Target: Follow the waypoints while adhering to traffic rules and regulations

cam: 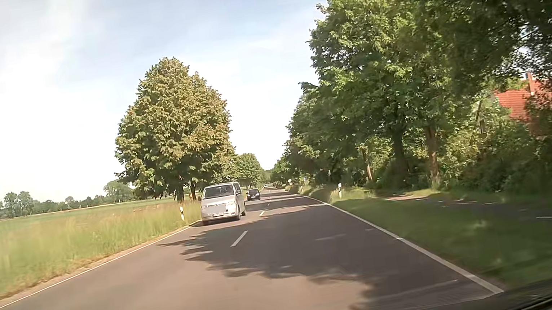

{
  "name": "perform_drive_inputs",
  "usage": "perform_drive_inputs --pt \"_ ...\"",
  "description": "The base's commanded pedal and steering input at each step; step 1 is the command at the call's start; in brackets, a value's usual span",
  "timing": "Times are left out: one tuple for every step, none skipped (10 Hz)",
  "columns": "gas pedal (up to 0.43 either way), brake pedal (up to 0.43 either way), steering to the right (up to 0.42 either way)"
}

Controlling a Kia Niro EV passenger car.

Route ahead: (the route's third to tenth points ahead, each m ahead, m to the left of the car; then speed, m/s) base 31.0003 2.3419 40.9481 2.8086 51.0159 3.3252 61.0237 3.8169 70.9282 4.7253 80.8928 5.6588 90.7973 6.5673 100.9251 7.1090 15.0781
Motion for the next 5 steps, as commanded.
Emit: perform_drive_inputs --pt "0.118 0.000 -0.014" --pt "0.118 0.000 -0.015" --pt "0.118 0.000 -0.014" --pt "0.118 0.000 -0.014" --pt "0.118 0.000 -0.014"
